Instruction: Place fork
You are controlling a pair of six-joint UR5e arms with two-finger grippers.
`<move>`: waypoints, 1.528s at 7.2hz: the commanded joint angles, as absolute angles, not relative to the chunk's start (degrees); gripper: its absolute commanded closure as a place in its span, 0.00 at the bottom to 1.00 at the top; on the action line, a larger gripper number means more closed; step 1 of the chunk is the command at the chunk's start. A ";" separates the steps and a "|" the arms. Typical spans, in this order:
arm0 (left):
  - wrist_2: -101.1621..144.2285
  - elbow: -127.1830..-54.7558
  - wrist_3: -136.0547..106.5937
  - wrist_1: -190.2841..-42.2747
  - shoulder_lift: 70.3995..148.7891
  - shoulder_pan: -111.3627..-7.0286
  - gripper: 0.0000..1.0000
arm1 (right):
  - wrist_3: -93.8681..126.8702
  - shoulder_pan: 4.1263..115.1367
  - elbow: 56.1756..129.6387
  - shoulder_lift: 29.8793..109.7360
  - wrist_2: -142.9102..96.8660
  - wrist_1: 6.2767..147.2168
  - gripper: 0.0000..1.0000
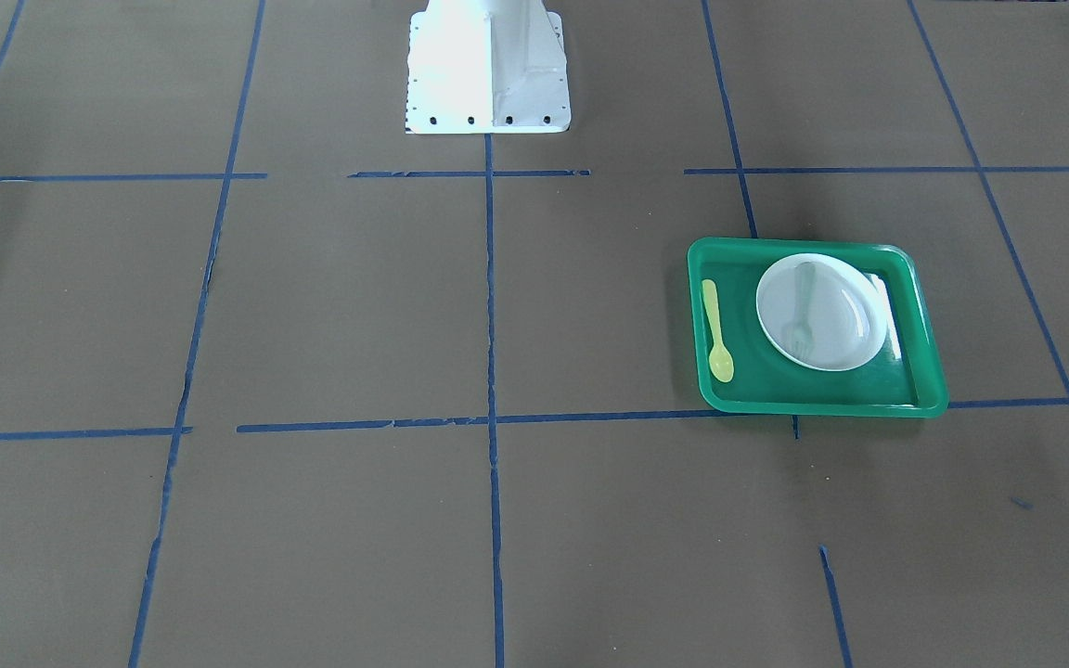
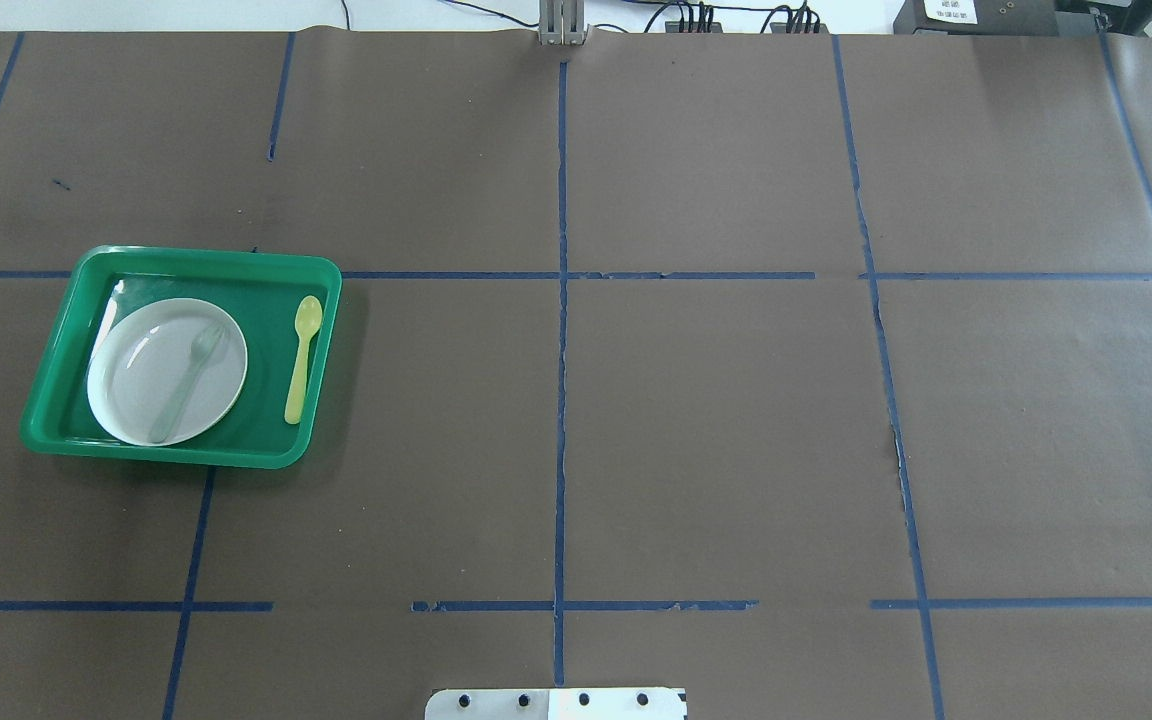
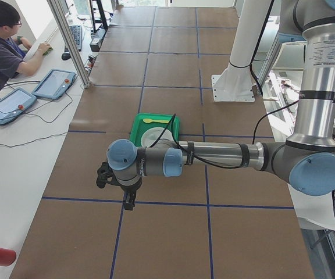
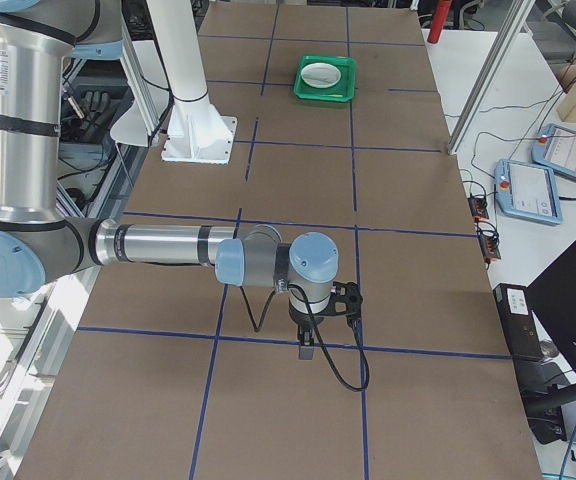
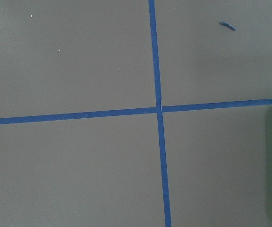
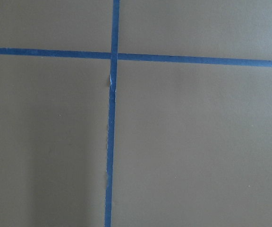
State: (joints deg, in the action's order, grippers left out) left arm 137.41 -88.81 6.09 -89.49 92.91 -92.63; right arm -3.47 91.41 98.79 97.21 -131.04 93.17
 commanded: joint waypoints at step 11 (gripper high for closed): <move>127.82 -104.86 -38.10 -107.28 94.04 -61.75 0.00 | -3.43 91.41 98.79 97.21 -131.04 93.16 0.00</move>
State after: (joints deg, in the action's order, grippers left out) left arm 130.73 -105.08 -31.41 -102.74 94.10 -67.54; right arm -3.45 91.41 98.79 97.21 -131.04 93.16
